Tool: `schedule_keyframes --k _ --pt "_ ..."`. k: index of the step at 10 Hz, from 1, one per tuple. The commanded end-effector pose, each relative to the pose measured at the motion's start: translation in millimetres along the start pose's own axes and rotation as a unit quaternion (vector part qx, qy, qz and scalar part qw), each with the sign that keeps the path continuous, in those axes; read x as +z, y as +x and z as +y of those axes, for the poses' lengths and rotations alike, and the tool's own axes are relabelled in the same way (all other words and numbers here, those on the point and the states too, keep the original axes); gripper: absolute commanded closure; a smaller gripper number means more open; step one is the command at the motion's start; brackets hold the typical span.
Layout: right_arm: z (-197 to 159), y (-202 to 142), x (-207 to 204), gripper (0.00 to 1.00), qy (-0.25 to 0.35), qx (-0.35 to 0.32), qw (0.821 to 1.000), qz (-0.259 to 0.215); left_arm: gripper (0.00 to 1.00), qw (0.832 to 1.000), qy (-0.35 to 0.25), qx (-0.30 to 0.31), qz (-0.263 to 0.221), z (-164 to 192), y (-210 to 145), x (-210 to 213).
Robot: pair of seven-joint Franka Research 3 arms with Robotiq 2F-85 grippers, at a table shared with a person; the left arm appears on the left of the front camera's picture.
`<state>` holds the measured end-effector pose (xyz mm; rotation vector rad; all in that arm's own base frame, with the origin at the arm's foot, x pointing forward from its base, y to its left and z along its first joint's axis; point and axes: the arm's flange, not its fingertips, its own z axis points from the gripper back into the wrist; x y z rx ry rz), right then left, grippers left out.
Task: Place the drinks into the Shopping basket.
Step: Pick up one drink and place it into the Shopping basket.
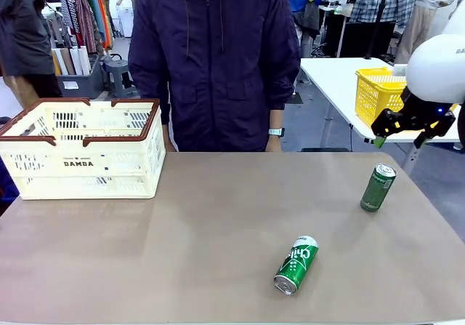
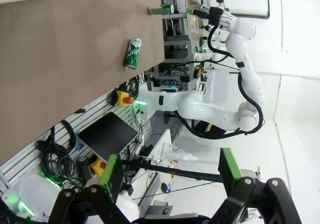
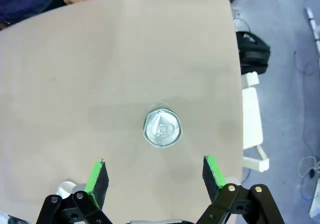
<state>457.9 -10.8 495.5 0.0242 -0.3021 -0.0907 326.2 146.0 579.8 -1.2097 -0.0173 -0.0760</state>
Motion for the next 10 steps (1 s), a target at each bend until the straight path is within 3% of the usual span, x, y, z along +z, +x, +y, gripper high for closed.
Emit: schedule_keyframes --k 1,3,10 --pt "-7.9 10.3 0.1 0.00 0.017 -0.022 0.999 0.023 0.00 1.000 -0.006 0.001 -0.005 -3.1 -0.9 -0.4" --pt "-5.5 6.8 -11.1 0.00 -0.028 0.008 1.000 0.003 0.00 1.000 -0.006 0.001 -0.005 -3.1 -0.9 -0.4" --pt "-22.2 20.9 -85.1 0.00 0.010 0.023 0.998 0.053 0.00 1.000 -0.006 0.001 -0.005 -3.1 -0.9 -0.4"
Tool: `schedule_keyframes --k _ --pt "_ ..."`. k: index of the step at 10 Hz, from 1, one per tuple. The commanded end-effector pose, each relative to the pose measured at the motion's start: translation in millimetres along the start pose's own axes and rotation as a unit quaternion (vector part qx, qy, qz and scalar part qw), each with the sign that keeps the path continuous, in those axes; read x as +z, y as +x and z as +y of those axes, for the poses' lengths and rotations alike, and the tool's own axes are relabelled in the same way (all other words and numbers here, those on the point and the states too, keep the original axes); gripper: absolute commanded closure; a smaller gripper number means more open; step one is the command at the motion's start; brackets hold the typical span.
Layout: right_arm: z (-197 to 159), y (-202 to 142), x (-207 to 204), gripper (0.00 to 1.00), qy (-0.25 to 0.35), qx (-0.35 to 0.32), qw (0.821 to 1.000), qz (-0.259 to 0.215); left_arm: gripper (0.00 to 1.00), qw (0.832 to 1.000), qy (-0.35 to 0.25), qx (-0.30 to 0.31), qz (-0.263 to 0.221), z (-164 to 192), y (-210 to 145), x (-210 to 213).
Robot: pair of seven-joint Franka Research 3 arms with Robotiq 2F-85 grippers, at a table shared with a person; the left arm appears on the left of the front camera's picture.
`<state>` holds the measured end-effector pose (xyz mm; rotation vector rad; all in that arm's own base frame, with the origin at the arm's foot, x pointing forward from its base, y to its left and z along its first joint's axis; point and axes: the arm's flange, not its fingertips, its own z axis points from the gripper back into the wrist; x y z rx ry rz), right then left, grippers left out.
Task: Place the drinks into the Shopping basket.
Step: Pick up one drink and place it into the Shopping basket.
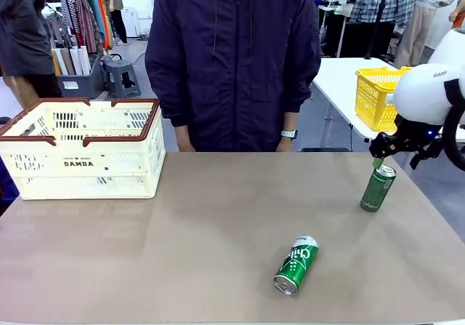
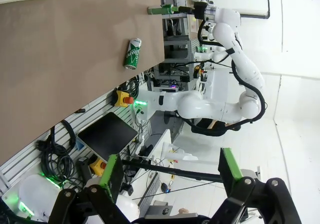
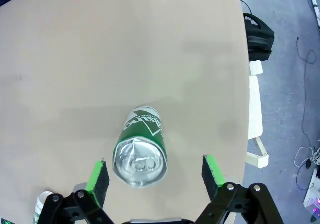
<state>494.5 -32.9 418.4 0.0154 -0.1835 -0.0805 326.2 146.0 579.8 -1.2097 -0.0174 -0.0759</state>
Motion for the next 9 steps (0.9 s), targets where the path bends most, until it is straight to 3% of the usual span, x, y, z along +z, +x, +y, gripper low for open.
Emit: schedule_keyframes --k 1,4,7,8,9 --pt "0.2 8.4 -13.4 0.00 0.021 0.024 0.999 0.002 0.00 1.000 -0.006 0.001 -0.005 -3.1 -0.9 -0.4" --pt "2.6 9.0 -33.4 0.00 0.030 0.028 0.999 0.028 0.00 1.000 -0.006 0.001 -0.005 -3.1 -0.9 -0.4" --pt "9.7 11.9 -33.6 0.00 0.043 0.057 0.997 0.022 0.00 1.000 -0.006 0.001 -0.005 -3.1 -0.9 -0.4" --pt "12.7 11.5 -33.7 0.56 0.036 0.066 0.997 0.027 0.00 1.000 -0.006 0.001 -0.005 -3.1 -0.9 -0.4" --pt "13.6 12.0 -34.0 1.00 0.036 0.065 0.997 0.031 0.00 1.000 -0.006 0.001 -0.005 -3.1 -0.9 -0.4"
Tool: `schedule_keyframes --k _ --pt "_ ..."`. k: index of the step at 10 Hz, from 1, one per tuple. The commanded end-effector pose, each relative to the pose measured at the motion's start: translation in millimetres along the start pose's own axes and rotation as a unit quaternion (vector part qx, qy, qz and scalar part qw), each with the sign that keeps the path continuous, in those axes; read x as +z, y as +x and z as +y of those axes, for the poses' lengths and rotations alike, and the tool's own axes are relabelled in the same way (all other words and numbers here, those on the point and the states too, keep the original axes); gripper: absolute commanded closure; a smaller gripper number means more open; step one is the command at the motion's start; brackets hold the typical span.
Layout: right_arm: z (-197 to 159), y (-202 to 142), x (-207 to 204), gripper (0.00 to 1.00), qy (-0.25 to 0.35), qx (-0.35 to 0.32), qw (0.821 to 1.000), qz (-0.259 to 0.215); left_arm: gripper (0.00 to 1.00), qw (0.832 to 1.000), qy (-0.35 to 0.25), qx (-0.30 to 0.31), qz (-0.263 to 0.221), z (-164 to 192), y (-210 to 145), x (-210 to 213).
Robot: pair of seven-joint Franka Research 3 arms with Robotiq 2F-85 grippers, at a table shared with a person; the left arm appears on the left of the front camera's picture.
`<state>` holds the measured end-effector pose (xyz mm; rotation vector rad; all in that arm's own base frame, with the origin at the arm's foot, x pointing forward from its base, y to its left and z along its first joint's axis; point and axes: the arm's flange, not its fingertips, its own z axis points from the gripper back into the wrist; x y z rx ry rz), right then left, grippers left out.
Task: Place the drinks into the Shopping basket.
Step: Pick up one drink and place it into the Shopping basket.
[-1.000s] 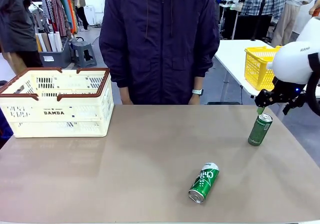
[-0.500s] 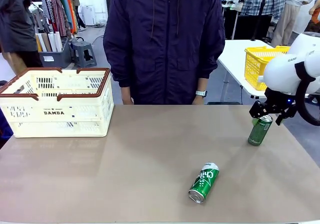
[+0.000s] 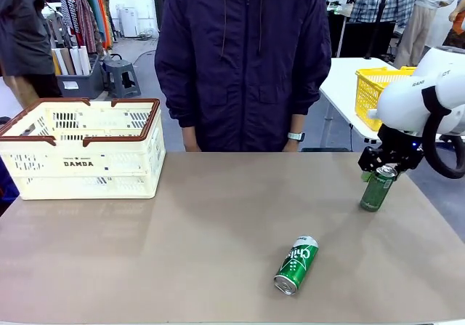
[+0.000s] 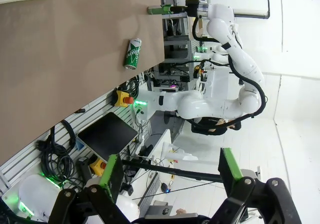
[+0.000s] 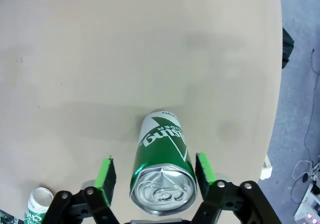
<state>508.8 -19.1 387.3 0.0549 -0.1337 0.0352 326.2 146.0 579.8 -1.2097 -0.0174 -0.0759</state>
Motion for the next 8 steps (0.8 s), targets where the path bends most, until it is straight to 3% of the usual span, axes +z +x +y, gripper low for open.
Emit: schedule_keyframes --k 1,8 --pt "-1.2 4.9 -1.0 1.00 0.012 0.012 1.000 0.006 0.00 1.000 -0.006 0.001 -0.005 -3.1 -0.9 -0.4" --pt "-2.1 5.5 10.5 1.00 0.009 -0.012 1.000 0.007 0.00 1.000 -0.006 0.001 -0.005 -3.1 -0.9 -0.4"
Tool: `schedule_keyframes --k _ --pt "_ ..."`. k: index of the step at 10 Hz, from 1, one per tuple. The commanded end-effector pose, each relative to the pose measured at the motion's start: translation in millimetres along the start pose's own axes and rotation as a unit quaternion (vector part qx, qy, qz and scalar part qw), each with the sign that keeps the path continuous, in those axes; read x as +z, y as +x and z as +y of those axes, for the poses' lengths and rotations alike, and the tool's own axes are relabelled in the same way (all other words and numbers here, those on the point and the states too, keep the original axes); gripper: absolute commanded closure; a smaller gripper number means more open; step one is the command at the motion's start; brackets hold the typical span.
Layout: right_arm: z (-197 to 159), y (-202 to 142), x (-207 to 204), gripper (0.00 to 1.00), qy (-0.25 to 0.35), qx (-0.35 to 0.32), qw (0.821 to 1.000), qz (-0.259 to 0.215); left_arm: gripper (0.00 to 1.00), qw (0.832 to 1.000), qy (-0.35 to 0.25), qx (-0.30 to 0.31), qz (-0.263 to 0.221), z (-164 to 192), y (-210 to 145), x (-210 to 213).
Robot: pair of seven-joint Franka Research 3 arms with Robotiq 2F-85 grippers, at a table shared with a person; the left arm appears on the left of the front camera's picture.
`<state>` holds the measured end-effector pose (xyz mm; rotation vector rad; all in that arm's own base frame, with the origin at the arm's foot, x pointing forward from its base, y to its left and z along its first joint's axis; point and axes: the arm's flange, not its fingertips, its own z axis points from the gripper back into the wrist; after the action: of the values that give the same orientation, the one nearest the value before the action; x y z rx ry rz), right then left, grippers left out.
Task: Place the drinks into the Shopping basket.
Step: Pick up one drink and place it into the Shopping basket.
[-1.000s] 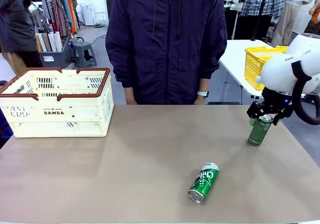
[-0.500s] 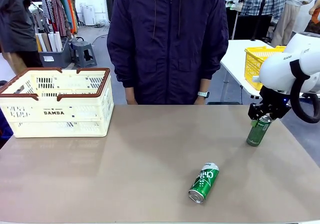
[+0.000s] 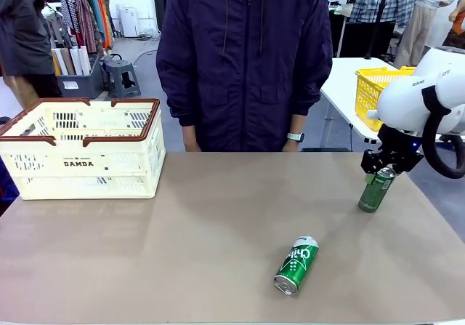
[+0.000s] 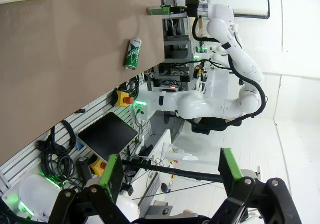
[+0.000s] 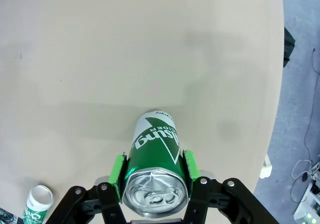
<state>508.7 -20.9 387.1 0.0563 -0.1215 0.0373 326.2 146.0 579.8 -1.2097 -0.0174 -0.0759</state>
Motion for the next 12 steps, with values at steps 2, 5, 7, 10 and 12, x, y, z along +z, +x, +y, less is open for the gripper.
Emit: schedule_keyframes --k 2,5,7,10,12 --pt "8.6 7.2 74.8 1.00 -0.009 -0.048 0.998 -0.042 0.00 1.000 -0.006 0.001 -0.005 -3.1 -0.9 -0.4" --pt "3.4 -7.6 185.5 1.00 -0.026 -0.084 0.995 -0.044 0.00 1.000 -0.006 0.001 -0.005 -3.1 -0.9 -0.4" --pt "-13.0 -11.6 186.0 1.00 0.000 -0.095 0.994 -0.061 0.00 1.000 -0.006 0.001 -0.005 -3.1 -0.9 -0.4" --pt "1.8 -18.5 197.3 1.00 -0.012 -0.075 0.996 -0.056 0.00 1.000 -0.006 0.001 -0.005 -3.1 -0.9 -0.4" --pt "-6.1 -21.6 192.0 1.00 0.004 -0.115 0.992 -0.054 0.00 1.000 -0.006 0.001 -0.005 -3.1 -0.9 -0.4"
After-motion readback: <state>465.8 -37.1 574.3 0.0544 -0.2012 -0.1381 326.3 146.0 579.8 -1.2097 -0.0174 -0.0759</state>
